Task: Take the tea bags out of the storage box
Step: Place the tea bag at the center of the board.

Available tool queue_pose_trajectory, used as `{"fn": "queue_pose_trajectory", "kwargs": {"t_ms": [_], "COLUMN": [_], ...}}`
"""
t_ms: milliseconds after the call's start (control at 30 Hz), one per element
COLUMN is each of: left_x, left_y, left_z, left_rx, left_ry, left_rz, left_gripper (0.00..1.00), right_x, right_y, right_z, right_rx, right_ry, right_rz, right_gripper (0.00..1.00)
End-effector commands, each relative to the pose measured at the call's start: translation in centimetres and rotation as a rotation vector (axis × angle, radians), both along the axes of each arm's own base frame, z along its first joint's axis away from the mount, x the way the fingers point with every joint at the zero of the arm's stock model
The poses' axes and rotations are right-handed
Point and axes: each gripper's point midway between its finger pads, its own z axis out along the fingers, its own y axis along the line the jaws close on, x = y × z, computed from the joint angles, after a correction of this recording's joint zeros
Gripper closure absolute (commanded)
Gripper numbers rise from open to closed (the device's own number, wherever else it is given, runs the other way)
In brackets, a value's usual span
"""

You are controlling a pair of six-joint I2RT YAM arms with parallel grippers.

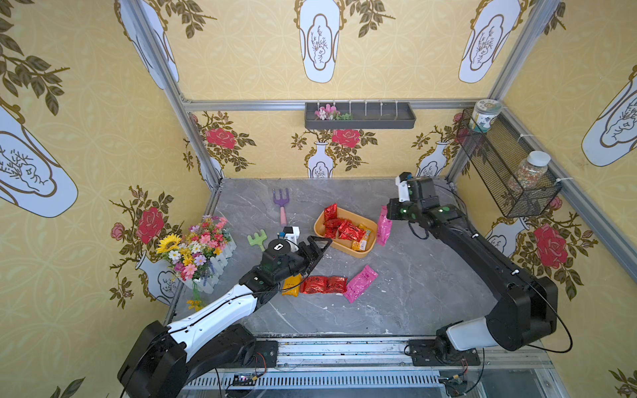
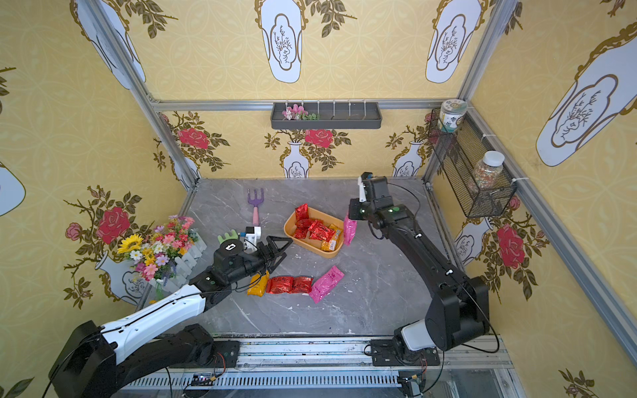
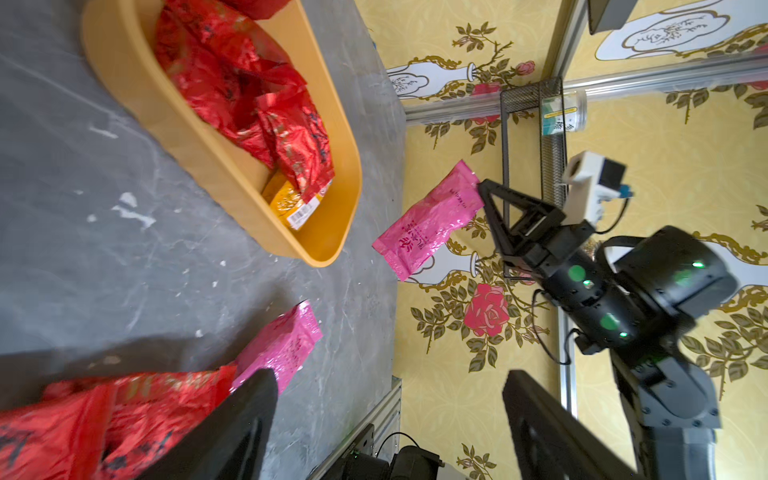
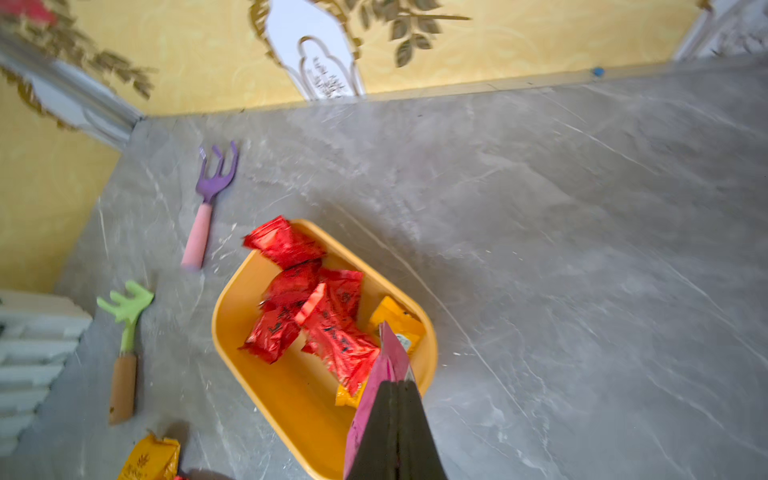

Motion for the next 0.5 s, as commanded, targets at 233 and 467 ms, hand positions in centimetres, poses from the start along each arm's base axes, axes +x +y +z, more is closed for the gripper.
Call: {"fn": "queue_pose_trajectory", "kwargs": {"t_ms": [233,467], "left_x": [2.0,2.3], "left_y": [-5.6,-6.2], "left_z": [3.8,2.4], "left_rx": [-0.148,-0.184], "left_ry": [-0.079,-0.037], "left_rz": [-0.191,-0.206], "left_gripper": [0.07,0.08], "right_x": [-0.1,-1.1], "right_y": [-7.6,-7.7], "right_z": [-1.3,-5.5], "right_rx": [0.303,0.398], "right_ry": [0.015,0.072], "right_rz": [-0.28,-0.307], "right_gripper": [1.0,1.0]}}
